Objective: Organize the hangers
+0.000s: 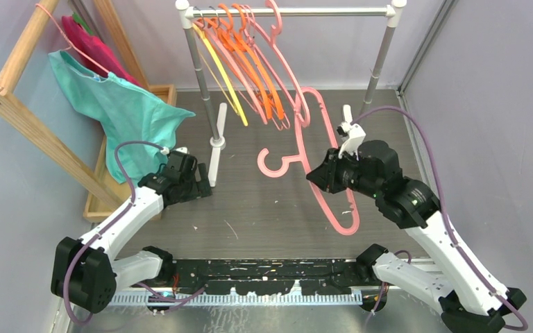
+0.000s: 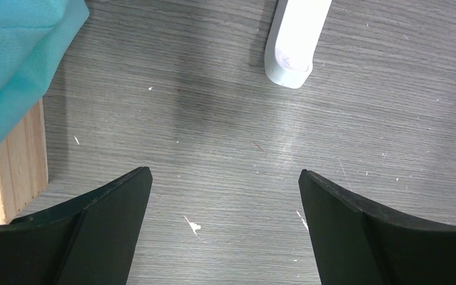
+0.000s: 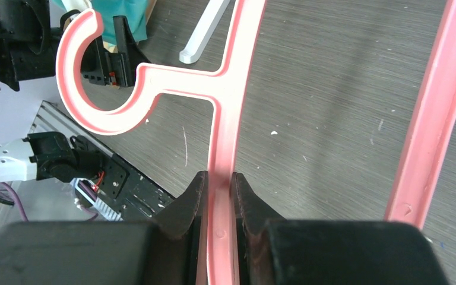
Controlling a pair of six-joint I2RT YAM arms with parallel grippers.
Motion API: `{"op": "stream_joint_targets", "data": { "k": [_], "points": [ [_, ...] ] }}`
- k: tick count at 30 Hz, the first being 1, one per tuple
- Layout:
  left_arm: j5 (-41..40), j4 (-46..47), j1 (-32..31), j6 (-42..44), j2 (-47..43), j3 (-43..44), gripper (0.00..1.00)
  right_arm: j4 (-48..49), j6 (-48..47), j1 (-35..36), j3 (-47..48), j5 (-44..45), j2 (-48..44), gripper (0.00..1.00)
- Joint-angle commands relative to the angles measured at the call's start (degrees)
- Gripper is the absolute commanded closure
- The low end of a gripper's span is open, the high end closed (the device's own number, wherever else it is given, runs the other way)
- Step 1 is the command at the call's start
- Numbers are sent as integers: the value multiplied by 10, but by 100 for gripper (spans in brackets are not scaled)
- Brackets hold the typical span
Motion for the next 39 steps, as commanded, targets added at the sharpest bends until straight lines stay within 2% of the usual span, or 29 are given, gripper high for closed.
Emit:
{"op": "stream_joint_targets", "data": {
  "k": [1, 8, 19, 39],
  "points": [
    [5, 30, 1, 1, -2, -5, 2, -50, -21, -2, 47, 42, -31, 99],
    [12, 35, 0, -3, 2, -11, 2, -86, -24, -2, 77, 82, -54, 99],
    [6, 30, 0, -6, -19, -20, 2, -117, -19, -2, 192, 81, -29, 99],
    [16, 1, 0, -1, -57, -5, 2, -65, -21, -6, 409, 64, 163, 99]
  ]
}}
